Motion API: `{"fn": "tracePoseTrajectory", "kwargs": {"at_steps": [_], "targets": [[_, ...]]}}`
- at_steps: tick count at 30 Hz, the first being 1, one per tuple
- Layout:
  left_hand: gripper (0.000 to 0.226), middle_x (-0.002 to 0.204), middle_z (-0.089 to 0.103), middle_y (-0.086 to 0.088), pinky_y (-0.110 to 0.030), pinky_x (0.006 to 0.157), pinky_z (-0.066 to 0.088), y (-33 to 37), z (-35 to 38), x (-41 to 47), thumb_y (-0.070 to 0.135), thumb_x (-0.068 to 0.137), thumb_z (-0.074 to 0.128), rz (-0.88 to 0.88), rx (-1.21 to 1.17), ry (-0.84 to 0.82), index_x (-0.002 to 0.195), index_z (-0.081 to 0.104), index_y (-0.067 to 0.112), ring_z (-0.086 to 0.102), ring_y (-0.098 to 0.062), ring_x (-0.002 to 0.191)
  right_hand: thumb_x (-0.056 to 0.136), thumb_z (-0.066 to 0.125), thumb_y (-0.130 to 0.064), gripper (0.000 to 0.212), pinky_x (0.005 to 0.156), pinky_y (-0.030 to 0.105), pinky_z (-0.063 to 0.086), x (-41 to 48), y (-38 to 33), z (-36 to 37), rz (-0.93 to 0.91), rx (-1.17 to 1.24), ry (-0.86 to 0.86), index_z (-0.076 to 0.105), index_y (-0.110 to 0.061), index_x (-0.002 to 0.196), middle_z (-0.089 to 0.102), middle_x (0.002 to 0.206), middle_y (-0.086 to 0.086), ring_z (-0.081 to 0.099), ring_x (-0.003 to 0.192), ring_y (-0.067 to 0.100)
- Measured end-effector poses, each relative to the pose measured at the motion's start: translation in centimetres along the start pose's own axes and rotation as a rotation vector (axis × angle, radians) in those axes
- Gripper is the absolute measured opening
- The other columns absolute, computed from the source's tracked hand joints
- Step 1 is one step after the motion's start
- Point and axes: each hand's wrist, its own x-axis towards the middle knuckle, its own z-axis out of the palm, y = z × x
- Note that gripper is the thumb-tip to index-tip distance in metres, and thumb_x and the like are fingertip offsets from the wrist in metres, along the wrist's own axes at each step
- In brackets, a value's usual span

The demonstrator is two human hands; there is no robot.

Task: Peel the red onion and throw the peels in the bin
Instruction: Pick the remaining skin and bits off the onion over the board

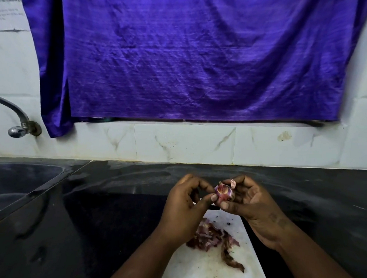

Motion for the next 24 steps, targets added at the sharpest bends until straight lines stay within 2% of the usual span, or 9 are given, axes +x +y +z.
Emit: {"fn": "tracePoseTrajectory", "kwargs": {"at_steps": [2,4,8,13,18,22,24], "targets": [[0.011,0.092,0.061,0.009,-0.016,0.068,0.051,0.3,-0.1,-0.1,0.011,0.096,0.071,-0.009,0.012,-0.056,0.09,0.068,0.02,0.061,-0.004,0.08,0.059,0.088,0.003,0.049,0.081,0.035,0.06,0.0,0.1,-0.1,-0.001,-0.007,0.0,0.066,-0.012,0.1,0.076,0.11,0.014,0.073,0.1,0.028],[0.01,0.096,0.058,0.007,-0.011,0.072,0.049,0.7,-0.1,-0.3,0.01,0.101,0.064,-0.007,0.017,-0.117,0.093,0.063,0.016,0.06,0.001,0.084,0.06,0.088,0.004,0.052,0.085,0.038,0.06,0.0,0.2,-0.2,-0.004,-0.012,-0.003,0.064,-0.007,0.105,0.074,0.111,0.017,0.072,0.1,0.029],[0.014,0.095,0.052,0.01,-0.01,0.072,0.046,1.1,0.0,-0.6,0.011,0.105,0.055,0.008,0.044,-0.151,0.093,0.056,0.017,0.057,0.005,0.084,0.067,0.083,0.008,0.049,0.092,0.044,0.058,0.0,0.3,-0.2,-0.011,0.023,0.004,0.061,-0.003,0.11,0.074,0.112,0.019,0.071,0.101,0.03],[0.019,0.092,0.05,0.011,-0.018,0.07,0.045,0.8,0.2,-0.5,0.013,0.106,0.053,0.039,0.094,-0.112,0.091,0.053,0.024,0.05,-0.005,0.08,0.066,0.085,-0.004,0.045,0.09,0.042,0.058,0.1,0.2,0.3,-0.019,0.055,0.029,0.066,-0.008,0.107,0.074,0.112,0.019,0.071,0.101,0.03],[0.02,0.093,0.05,0.005,-0.008,0.07,0.046,1.5,0.2,-0.6,0.005,0.106,0.052,0.054,0.035,-0.114,0.09,0.054,0.017,0.052,-0.001,0.08,0.047,0.101,-0.033,0.079,0.077,0.031,0.061,0.1,0.1,0.5,-0.023,0.137,0.009,0.065,-0.005,0.112,0.076,0.11,0.019,0.075,0.095,0.029],[0.017,0.095,0.051,0.003,-0.008,0.073,0.047,1.7,0.1,-0.6,0.006,0.107,0.051,0.058,0.017,-0.135,0.092,0.055,0.014,0.053,0.0,0.083,0.061,0.088,-0.023,0.061,0.075,0.029,0.061,0.0,0.2,0.5,-0.013,0.206,0.022,0.064,-0.004,0.113,0.076,0.109,0.022,0.076,0.09,0.029],[0.018,0.095,0.051,0.004,-0.008,0.074,0.046,1.7,0.1,-0.6,0.007,0.107,0.052,0.069,0.022,-0.139,0.092,0.055,0.016,0.052,-0.001,0.083,0.057,0.095,-0.03,0.069,0.077,0.03,0.061,0.1,0.4,0.5,-0.016,0.215,0.013,0.065,-0.005,0.114,0.075,0.111,0.022,0.076,0.093,0.029]]}}
